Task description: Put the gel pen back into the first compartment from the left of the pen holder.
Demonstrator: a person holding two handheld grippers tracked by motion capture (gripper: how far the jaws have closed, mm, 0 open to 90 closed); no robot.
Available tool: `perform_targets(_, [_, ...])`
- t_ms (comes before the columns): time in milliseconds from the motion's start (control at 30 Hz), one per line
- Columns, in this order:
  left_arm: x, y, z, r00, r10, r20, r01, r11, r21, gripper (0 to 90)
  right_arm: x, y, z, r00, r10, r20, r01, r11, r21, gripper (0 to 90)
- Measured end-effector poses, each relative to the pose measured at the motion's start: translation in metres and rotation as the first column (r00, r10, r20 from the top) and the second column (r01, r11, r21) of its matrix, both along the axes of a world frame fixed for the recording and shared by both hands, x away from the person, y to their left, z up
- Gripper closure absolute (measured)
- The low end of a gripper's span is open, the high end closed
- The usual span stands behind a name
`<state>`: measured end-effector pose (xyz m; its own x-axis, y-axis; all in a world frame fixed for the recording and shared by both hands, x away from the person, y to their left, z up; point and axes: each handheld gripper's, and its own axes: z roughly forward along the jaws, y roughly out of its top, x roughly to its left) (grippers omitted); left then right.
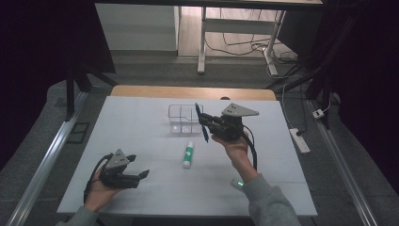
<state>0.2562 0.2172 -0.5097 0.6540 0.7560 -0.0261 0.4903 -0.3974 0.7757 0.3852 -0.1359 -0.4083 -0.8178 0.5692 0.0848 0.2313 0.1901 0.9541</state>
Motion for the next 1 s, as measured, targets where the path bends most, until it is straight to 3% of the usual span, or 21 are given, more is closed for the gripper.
perform_targets(400, [0.0,0.001,0.0,1.0,0.0,-0.002,0.0,1.0,-0.001,21.7,0.015,0.009,-0.004,0.9997,-0.017,-0.015,0.018,0.999,0.031,79.0])
perform_targets(667, [0.0,0.001,-0.001,1.0,-0.003,-0.004,0.003,1.0,-0.001,21.7,0.028,0.013,-0.003,0.9994,-0.016,-0.03,0.019,0.995,0.095,79.0])
perform_targets(1000, [0.001,0.001,-0.002,1.0,-0.004,-0.006,0.004,1.0,0.004,21.7,0.04,0.024,0.003,0.9995,-0.011,-0.029,0.015,0.991,0.137,79.0])
